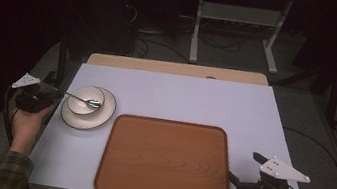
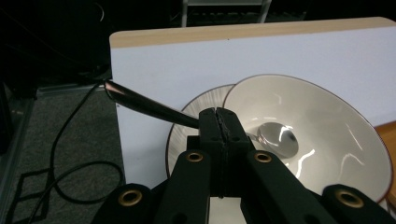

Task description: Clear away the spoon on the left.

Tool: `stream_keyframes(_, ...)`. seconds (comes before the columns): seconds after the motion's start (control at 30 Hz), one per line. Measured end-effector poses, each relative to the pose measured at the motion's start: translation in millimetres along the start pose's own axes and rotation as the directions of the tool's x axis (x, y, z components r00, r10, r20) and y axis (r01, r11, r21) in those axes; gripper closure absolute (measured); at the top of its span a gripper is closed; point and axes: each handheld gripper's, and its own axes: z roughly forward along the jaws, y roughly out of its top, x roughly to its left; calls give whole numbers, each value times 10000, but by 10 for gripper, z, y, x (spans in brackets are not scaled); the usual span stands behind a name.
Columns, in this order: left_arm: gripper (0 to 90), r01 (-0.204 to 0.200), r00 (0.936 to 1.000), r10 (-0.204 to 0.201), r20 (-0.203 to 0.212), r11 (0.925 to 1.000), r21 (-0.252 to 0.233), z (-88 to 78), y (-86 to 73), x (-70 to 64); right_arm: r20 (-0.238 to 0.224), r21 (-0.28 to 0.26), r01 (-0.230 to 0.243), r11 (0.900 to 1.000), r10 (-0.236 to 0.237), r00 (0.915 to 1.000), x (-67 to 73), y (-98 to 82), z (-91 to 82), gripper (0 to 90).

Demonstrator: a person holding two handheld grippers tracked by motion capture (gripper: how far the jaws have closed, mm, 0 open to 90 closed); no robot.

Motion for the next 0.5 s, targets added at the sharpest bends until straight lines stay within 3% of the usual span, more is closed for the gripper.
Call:
stream_keyframes(0.23, 896, -66, 9999, 67, -128, 10000, 37, 112, 53, 16, 16, -7, -19, 10000, 19, 10000, -1, -1, 0, 0)
stream_keyframes(0.5, 897, 216, 9997, -215, -133, 9997, 77, 242, 85, 25, 42, 16, -48, 10000, 47, 10000, -5, -8, 3, 0)
